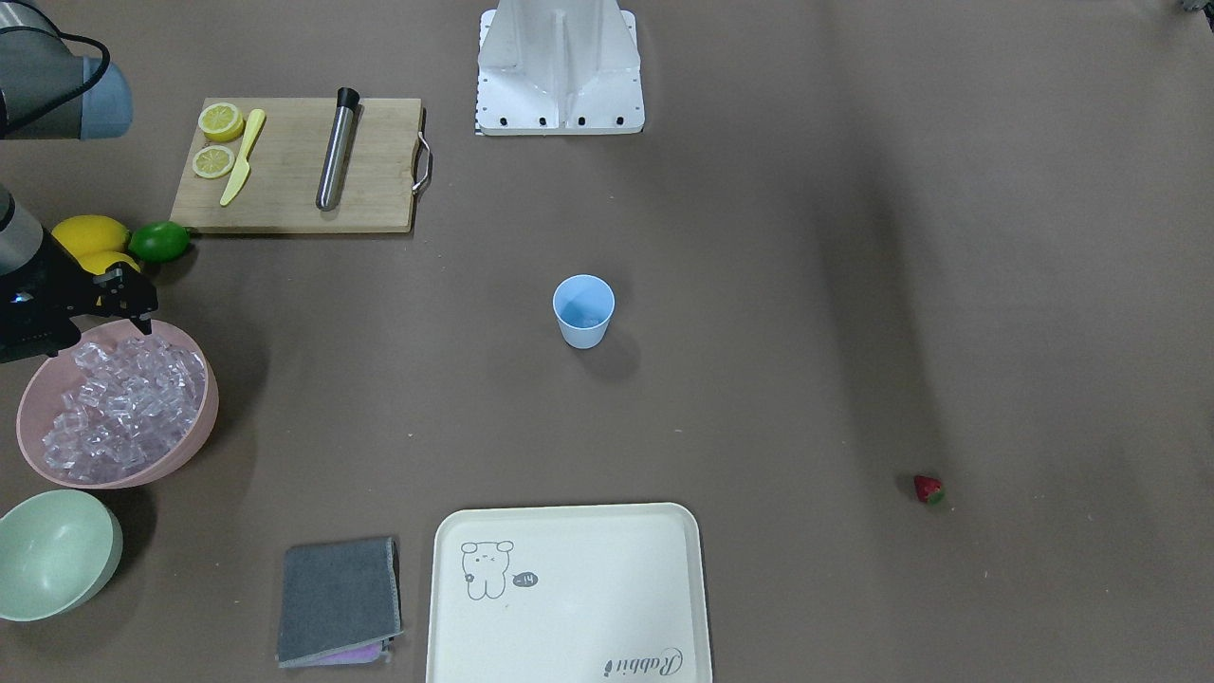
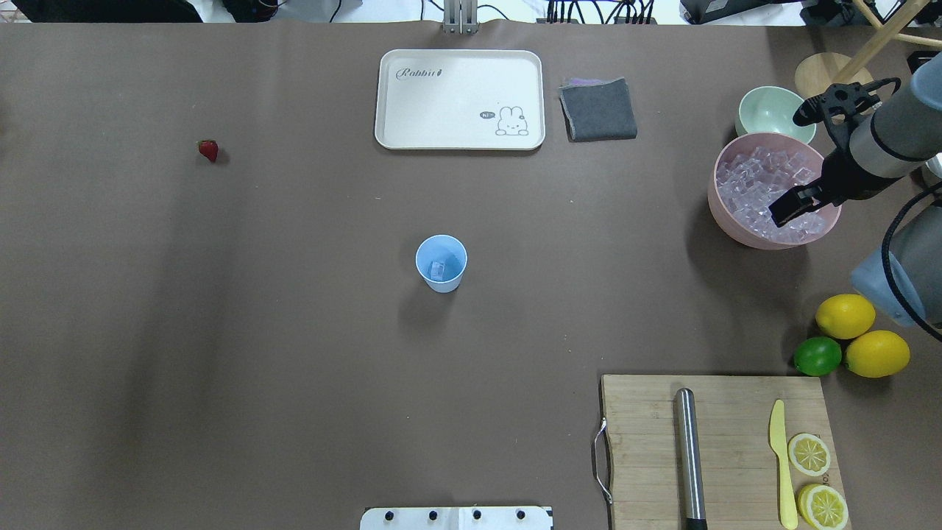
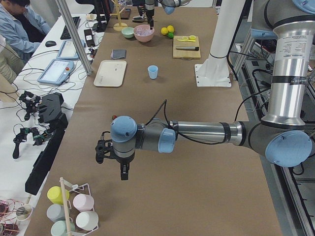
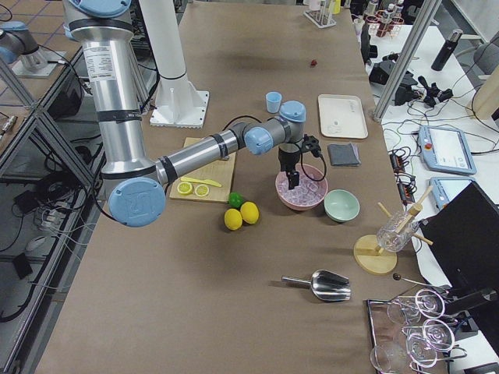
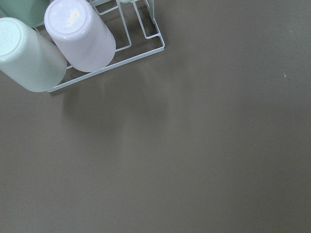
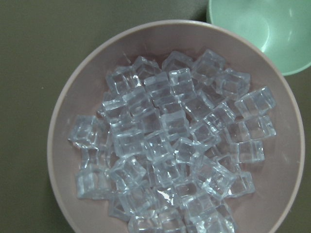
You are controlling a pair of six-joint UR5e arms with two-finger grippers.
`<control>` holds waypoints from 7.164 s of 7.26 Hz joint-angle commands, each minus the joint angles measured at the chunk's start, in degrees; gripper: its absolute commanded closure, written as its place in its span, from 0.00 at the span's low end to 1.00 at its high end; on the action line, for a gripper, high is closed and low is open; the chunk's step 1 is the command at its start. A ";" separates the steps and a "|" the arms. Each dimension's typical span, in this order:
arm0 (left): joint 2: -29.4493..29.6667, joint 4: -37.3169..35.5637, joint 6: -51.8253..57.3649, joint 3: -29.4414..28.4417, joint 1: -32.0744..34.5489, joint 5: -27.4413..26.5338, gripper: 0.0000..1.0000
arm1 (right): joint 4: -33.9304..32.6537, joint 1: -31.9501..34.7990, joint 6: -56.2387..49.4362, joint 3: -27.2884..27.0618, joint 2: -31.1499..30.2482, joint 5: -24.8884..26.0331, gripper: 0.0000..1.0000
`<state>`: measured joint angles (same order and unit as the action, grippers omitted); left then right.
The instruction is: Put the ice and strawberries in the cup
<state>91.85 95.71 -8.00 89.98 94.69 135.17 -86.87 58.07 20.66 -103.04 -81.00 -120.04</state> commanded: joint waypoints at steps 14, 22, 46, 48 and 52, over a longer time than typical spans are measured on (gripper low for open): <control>0.00 0.00 0.00 -0.25 -0.12 0.00 0.03 | -9.37 0.38 -17.15 7.16 6.30 3.85 0.21; 0.00 0.00 0.00 -0.25 -0.12 0.00 0.03 | -10.16 -1.38 -16.71 6.88 6.12 4.19 0.39; -0.62 0.17 0.00 -0.16 -0.21 0.00 0.03 | -19.71 1.78 -16.36 1.36 8.74 -0.55 0.71; -0.62 0.09 -0.08 0.10 -0.21 0.00 0.03 | -20.00 1.61 -7.71 -0.83 10.51 -3.18 0.71; -0.62 0.09 -0.08 0.36 -0.21 0.00 0.03 | -19.30 -9.79 18.30 -1.72 19.46 -2.58 0.71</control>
<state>91.23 95.80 -8.08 90.16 94.48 135.18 -106.25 51.86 31.07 -104.74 -64.80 -123.05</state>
